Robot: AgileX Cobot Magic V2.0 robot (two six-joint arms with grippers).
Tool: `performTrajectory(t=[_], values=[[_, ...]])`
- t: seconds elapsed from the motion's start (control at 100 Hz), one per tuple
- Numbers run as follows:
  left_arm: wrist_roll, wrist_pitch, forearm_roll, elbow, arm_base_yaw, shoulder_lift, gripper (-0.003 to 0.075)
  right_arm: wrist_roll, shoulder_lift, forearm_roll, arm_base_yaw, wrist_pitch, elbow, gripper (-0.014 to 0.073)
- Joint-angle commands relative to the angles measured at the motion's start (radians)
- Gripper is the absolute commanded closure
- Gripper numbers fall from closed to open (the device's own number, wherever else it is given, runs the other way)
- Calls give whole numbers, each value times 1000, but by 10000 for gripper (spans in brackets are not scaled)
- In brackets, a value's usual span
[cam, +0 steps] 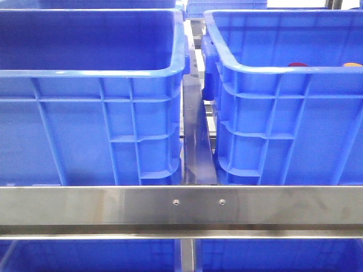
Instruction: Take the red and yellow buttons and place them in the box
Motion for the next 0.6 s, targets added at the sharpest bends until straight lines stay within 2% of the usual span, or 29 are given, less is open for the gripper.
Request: performTrajectory(t=[0.0, 0.59], values=[[-10, -85, -8, 43, 3, -34, 739, -9, -2, 98, -8, 32, -27, 662], [-10, -85, -8, 43, 3, -34, 739, 0, -2, 98, -8, 28, -27, 662]])
